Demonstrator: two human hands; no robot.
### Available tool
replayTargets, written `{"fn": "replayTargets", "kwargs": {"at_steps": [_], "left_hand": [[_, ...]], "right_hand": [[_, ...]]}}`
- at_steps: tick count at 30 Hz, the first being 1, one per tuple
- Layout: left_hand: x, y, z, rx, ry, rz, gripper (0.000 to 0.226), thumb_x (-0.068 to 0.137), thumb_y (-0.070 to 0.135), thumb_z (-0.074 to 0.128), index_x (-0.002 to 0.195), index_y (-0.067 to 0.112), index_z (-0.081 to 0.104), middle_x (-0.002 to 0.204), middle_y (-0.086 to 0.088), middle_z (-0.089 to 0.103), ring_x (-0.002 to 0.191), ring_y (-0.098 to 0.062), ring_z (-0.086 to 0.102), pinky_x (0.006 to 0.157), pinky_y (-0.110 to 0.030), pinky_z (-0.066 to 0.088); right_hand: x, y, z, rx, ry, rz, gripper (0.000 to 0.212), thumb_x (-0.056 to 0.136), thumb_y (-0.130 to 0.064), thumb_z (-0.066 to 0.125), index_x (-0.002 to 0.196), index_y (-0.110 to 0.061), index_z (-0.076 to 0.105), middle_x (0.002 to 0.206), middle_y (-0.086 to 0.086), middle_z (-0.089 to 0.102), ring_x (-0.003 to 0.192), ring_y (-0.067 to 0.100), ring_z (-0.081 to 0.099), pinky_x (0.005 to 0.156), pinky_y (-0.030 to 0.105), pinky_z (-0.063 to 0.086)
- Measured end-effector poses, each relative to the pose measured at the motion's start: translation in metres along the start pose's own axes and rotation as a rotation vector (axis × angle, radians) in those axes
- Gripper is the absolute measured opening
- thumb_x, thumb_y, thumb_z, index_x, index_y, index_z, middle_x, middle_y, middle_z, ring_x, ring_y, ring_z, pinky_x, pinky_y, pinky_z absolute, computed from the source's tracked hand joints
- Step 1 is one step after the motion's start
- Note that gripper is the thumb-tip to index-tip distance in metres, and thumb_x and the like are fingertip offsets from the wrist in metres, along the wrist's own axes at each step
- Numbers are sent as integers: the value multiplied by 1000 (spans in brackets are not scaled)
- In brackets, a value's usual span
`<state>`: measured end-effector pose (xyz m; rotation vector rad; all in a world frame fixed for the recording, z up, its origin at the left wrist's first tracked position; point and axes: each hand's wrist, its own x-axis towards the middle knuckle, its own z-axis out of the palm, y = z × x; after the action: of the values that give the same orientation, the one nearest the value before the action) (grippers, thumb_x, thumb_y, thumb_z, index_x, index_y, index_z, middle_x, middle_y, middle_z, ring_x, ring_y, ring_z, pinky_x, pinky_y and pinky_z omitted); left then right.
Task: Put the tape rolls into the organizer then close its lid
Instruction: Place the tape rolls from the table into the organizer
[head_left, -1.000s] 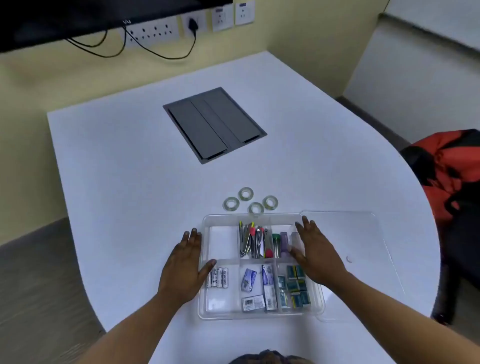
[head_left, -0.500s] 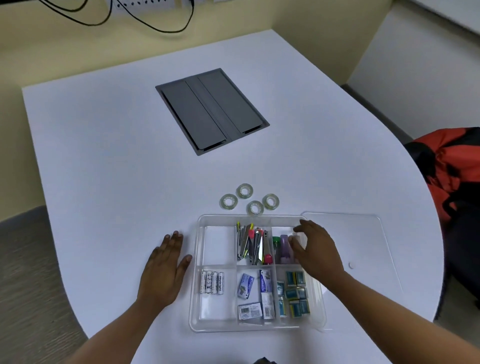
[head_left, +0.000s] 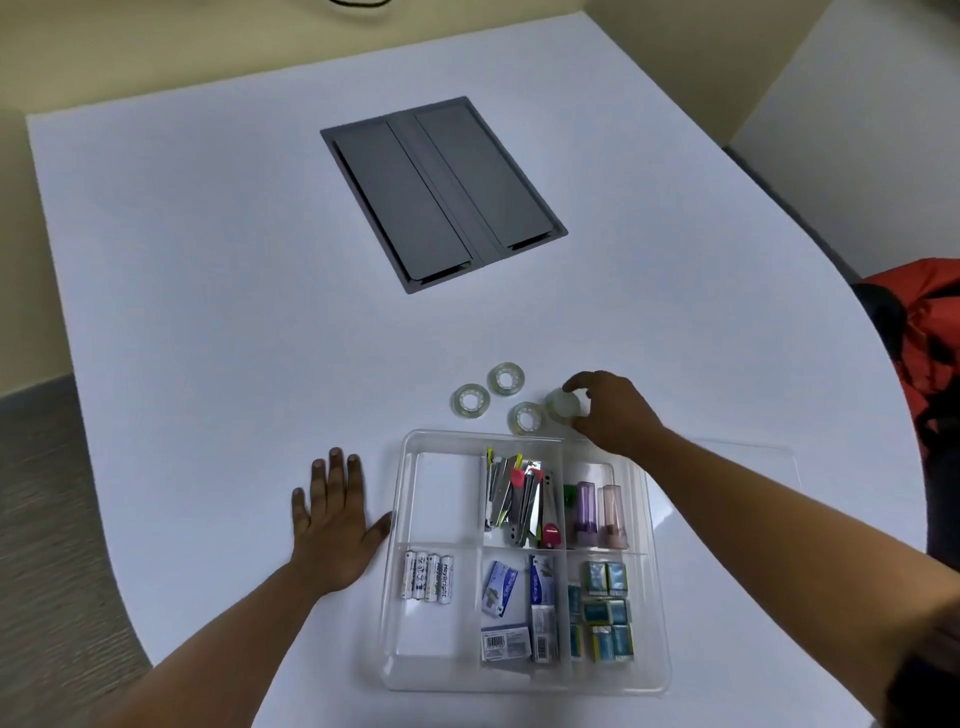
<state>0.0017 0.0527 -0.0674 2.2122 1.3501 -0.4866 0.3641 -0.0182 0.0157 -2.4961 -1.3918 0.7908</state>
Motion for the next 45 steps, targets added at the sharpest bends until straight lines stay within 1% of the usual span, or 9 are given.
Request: {"fn": "replayTargets", "kwargs": {"at_steps": [2,9,19,22,25,28,32,38,45], "left_hand": [[1,0,0,0,-8,0,107,51,86,-26,132,17,-37,144,1,-43,137,-20,-36,115,-51,-11],[3,-1,3,22,-29,-11,92,69,74,-5,133,17,-39,143,2,-46,132,-17,-42,115,-52,-12],[1,0,1,25,-37,-20,95,68,77,-7,134,17,-38,145,2,-45,133,-18,-42,115,-51,-12],[0,0,1,26,-35,-16,101,63,83,-14,134,16,-39,144,2,-46,132,-17,-43,114,-50,-14],[-1,1,0,0,-16,-13,93,70,75,-3,136,17,-34,146,2,-43,134,-17,-40,115,-51,-12],[-1,2,0,-7,-17,-12,93,71,74,-3,136,16,-34,145,2,-43,134,-18,-40,114,-50,-13],[0,1,0,-5,-20,-12,92,71,75,-2,135,17,-37,144,3,-45,134,-19,-41,114,-50,-14],[1,0,2,-9,8,-7,89,90,65,23,135,17,-37,147,1,-43,135,-19,-40,115,-51,-14],[0,-1,2,-14,-5,-6,89,84,72,12,134,18,-39,147,1,-44,133,-18,-43,114,-50,-15]], "right_hand": [[10,-1,3,-7,-32,-8,55,74,-16,78,126,-16,60,128,11,61,114,28,58,94,39,48],[30,-2,12,-12,-95,102,75,62,-17,87,130,-15,56,128,10,58,117,28,55,92,37,48],[25,-6,16,-12,99,138,57,70,-34,76,123,-18,59,117,5,62,106,26,60,83,36,51],[14,-25,11,137,145,28,50,71,-37,76,116,-21,60,110,-1,66,94,22,64,77,35,52],[-10,-54,15,178,115,-132,34,72,-39,74,101,-26,62,100,-6,68,82,15,64,71,34,53],[-36,-78,28,117,35,-300,21,75,-35,70,93,-25,69,104,-3,68,90,17,62,77,33,52],[-57,-93,54,-71,-111,-476,25,76,-30,67,98,-21,74,126,0,62,106,23,57,89,37,47],[-71,-101,89,-374,-150,-469,17,80,-18,61,93,-19,72,97,3,58,94,26,52,77,35,33],[-72,-112,95,-500,-225,-412,9,75,-8,62,82,-11,67,89,6,60,92,29,55,84,38,39]]}}
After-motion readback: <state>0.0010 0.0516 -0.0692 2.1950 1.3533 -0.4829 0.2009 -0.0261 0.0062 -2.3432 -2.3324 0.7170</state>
